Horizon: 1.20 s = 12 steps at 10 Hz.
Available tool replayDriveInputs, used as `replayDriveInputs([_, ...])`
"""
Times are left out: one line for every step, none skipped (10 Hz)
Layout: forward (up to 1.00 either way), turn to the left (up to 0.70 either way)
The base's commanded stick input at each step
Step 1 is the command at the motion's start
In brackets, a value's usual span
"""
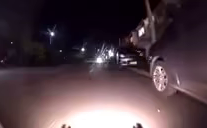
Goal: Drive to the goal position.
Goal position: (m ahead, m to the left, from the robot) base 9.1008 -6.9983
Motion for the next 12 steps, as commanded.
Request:
replayDriveInputs([0.60, 0.00])
replayDriveInputs([0.60, 0.00])
replayDriveInputs([0.60, 0.00])
replayDriveInputs([0.60, 0.00])
replayDriveInputs([0.60, 0.00])
replayDriveInputs([0.60, 0.00])
replayDriveInputs([0.60, 0.00])
replayDriveInputs([0.60, 0.00])
replayDriveInputs([0.60, -0.14])
replayDriveInputs([0.60, -0.15])
replayDriveInputs([0.60, -0.15])
replayDriveInputs([0.60, -0.15])
